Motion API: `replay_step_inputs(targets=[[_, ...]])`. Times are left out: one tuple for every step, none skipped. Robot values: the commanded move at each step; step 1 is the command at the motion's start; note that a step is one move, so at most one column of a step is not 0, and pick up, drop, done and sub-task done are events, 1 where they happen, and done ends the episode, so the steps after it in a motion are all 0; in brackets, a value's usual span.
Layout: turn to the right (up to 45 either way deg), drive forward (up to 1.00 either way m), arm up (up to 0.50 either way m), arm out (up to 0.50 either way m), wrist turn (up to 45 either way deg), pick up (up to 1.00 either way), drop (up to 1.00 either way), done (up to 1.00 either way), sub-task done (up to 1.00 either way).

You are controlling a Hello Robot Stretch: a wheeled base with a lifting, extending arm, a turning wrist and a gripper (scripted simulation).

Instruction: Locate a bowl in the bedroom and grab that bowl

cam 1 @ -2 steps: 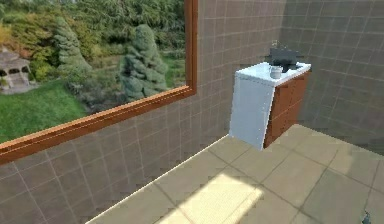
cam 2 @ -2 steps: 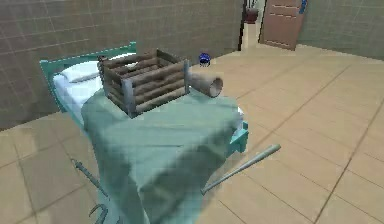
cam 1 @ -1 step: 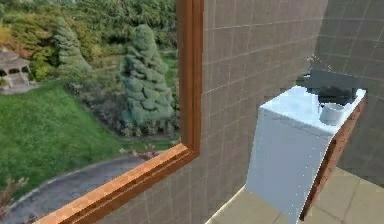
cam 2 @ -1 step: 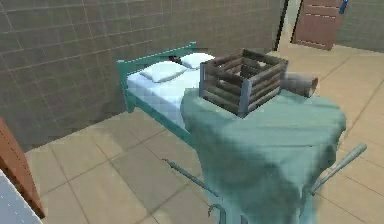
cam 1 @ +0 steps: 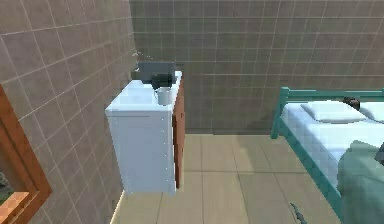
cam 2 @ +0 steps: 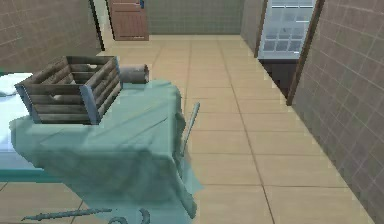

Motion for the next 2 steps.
replay_step_inputs(targets=[[24.0,0.00,0.00,0.00,0.0,0.00,0.00,0.00,0.00],[0.0,1.00,0.00,0.00,0.0,0.00,0.00,0.00,0.00]])
